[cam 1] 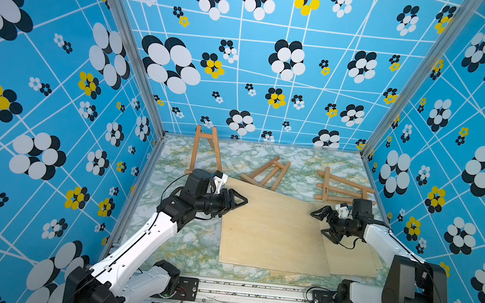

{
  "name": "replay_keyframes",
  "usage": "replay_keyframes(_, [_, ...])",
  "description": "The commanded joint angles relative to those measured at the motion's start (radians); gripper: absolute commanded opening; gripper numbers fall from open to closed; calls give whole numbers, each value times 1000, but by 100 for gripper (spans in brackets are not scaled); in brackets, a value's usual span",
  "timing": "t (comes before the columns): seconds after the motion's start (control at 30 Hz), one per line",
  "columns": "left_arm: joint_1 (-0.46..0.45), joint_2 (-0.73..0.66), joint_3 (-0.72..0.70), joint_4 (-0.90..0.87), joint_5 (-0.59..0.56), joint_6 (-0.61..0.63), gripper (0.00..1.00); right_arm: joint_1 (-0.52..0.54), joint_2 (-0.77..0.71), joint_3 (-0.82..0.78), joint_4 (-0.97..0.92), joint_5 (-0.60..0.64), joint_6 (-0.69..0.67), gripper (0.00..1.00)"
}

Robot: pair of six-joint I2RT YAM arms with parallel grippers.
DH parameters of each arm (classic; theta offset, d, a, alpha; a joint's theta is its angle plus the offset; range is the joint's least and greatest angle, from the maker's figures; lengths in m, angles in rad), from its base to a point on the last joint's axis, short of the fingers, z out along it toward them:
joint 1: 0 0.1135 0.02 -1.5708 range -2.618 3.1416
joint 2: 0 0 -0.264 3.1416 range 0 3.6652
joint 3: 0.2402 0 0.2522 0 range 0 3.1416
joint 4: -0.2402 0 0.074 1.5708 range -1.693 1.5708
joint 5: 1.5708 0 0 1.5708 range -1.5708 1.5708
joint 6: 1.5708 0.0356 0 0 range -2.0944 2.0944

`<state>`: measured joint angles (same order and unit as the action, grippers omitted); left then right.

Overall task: Assemble the easel
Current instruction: Pick up the drawing board.

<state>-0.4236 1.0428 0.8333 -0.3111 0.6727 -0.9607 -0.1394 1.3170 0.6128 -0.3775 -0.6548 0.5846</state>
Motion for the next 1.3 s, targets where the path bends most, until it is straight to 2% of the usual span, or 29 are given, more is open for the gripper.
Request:
replay_keyframes(0.0, [20,-29,18,59,77,8,66,25,25,-26,-37,-82,24,99])
replay_keyframes(0.37, [83,57,181,-257,199,195,72,27,49,-25,-18,-86,16,99])
replay_keyframes(0.53, [87,50,165,-191,199,145,71,27,55,-25,-9,-88,14,99])
replay_keyframes(0.6, [93,37,152,-157,194,125,66,27,59,-25,-8,-89,13,99])
replay_keyframes(0.67, [101,23,135,-132,195,101,52,26,66,-25,-4,-89,9,99])
replay_keyframes(0.83, [125,9,126,-128,207,93,44,27,78,-27,4,-97,6,99])
replay_keyframes(0.87, [130,8,128,-130,212,94,36,27,77,-27,4,-98,3,100])
replay_keyframes(1.0, [144,16,137,-139,229,112,17,27,80,-21,0,-104,-11,99])
replay_keyframes(1.07, [154,20,140,-142,238,122,2,27,80,-15,-4,-107,-19,99])
replay_keyframes(1.27, [196,37,172,-226,249,215,0,23,23,23,-28,-87,-63,99])
